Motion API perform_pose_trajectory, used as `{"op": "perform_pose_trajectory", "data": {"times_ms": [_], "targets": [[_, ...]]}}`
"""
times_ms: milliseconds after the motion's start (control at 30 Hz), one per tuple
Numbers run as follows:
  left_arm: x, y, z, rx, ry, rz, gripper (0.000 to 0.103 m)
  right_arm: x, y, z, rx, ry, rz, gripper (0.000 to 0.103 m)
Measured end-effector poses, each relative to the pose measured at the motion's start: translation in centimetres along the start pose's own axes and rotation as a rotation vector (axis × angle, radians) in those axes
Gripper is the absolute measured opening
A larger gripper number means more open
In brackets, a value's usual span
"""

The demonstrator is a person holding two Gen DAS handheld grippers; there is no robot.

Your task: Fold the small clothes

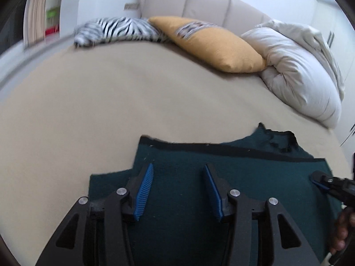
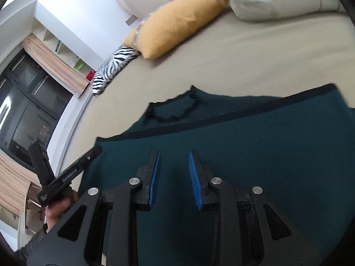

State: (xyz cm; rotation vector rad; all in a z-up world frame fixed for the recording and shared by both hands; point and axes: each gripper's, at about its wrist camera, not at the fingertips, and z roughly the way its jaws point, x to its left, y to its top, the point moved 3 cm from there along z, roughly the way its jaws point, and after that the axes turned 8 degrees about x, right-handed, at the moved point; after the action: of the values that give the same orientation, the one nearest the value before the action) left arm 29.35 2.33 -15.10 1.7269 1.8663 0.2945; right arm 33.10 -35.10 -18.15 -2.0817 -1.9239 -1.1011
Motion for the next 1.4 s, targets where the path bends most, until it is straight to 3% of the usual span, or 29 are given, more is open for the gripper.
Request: {"op": "perform_pose_trajectory", "data": {"times_ms": [100, 167, 233, 433, 533, 600, 633, 733, 867, 967, 1067, 1100, 1200, 1400], "targets": [[0.8, 0.0, -0.4, -0.013, -0.058, 0.0, 0.046, -3.7, 0.9, 1.6, -0.022, 0.037, 0.088, 0.018], [1.1, -0.1, -0.3, -0.018, -0.076, -0.003, 0.046, -7.6, 1.6, 0.4, -0.095, 0.113, 0.214, 0.015], [1.1, -0.2, -0.3, -0.017, -0.073, -0.002, 0.046, -10.2, 1.8, -1.0, -0.162, 0.122, 0.281, 0.013], [1.2, -0.1, 0.1, -0.017, -0.093, -0.009, 0.046, -15.8, 1.1, -5.3, -0.284, 0.056, 0.371, 0.004], [1.0, -0.2, 0.1, -0.018, -0.077, 0.002, 0.046, -17.8, 0.2, -7.4, -0.332, -0.008, 0.45, 0.008], [0.8, -0.3, 0.1, -0.02, -0.064, 0.011, 0.046, -17.4, -0.6, -9.0, -0.345, -0.069, 0.485, 0.015], [0.7, -0.3, 0.2, -0.019, -0.053, 0.018, 0.046, -15.6, -1.0, -10.0, -0.353, -0.106, 0.441, 0.015], [0.1, -0.5, 0.2, -0.021, -0.011, 0.043, 0.046, -9.1, -2.3, -11.4, -0.351, -0.018, 0.278, 0.015], [-0.1, -0.6, 0.2, -0.022, 0.01, 0.056, 0.047, 0.2, -4.6, -7.5, -0.187, 0.081, 0.055, 0.015], [-0.1, -0.6, 0.2, -0.021, 0.018, 0.064, 0.047, 4.1, -6.8, -2.6, -0.048, 0.122, -0.029, 0.019], [-0.2, -0.7, 0.3, -0.021, 0.025, 0.07, 0.047, 3.8, -8.4, 0.7, 0.026, 0.085, -0.002, 0.019], [-0.2, -0.7, 0.3, -0.023, 0.026, 0.071, 0.047, 3.2, -8.7, 0.8, 0.013, 0.119, 0.018, 0.018], [-0.3, -0.8, 0.3, -0.027, 0.033, 0.075, 0.047, 0.4, -8.3, 0.0, -0.051, 0.17, 0.103, 0.018], [-0.6, -0.9, 0.3, -0.031, 0.05, 0.086, 0.047, -8.6, -7.5, -5.2, -0.229, 0.159, 0.302, 0.014]]}}
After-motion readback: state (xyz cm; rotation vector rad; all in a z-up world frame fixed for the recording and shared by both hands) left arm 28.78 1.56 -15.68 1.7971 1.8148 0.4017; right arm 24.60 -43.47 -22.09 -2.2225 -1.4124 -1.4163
